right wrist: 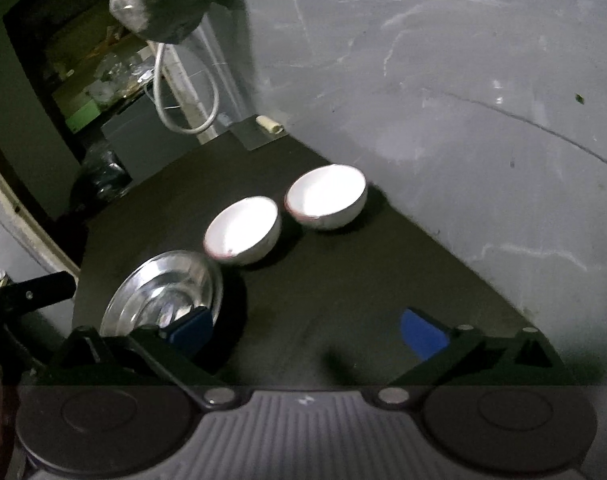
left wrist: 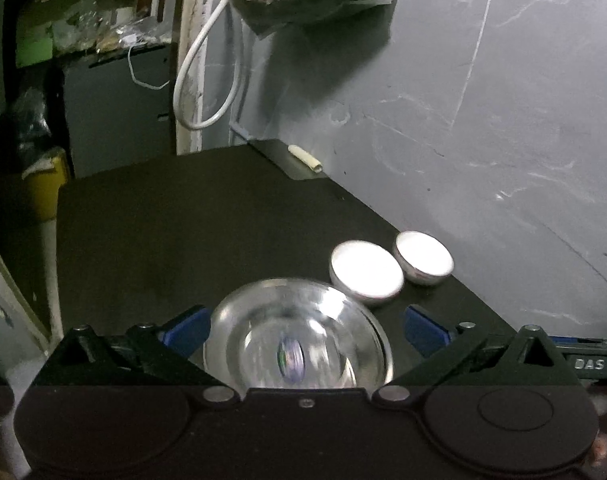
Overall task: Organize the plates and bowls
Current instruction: 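Move both grippers toward the red-rimmed white bowls, then close the left gripper on a white bowl rim while the right gripper grips it too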
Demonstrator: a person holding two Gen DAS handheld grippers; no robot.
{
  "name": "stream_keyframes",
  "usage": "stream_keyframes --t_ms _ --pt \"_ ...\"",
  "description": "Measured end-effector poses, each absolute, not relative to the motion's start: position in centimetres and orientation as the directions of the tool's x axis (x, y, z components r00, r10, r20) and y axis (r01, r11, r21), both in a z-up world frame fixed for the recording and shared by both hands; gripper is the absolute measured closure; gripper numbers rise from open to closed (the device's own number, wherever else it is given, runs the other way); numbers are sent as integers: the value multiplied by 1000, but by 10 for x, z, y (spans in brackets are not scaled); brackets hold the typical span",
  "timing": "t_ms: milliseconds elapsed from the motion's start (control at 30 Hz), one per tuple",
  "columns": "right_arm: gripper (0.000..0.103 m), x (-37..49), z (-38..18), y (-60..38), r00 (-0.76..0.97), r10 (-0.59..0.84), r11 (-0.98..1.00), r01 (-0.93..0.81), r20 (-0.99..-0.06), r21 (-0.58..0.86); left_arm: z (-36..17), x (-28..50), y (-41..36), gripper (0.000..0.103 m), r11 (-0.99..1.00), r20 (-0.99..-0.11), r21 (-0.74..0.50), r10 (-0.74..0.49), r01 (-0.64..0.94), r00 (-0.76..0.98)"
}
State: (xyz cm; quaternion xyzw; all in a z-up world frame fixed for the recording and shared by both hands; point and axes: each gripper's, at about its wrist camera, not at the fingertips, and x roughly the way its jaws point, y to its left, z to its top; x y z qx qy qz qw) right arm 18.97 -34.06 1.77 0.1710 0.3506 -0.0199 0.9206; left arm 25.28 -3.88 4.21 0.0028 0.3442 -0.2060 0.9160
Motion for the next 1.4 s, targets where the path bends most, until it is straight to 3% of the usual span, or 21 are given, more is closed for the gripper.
stream_keyframes --t_ms 700,933,1200,1400 --pt "1 297 -13 -370 689 265 893 89 -674 441 -1 390 -106 1 886 -744 26 -292 462 601" --pt "13 318 -23 -362 659 329 867 73 -677 492 -14 411 -123 1 844 -798 30 -302 535 521" --pt "19 330 -25 -360 653 340 864 67 -677 498 -21 420 -131 2 829 -810 34 -305 559 501" --pt "27 334 -29 -359 640 360 854 68 -679 516 -26 422 -134 16 815 -827 19 -313 579 467"
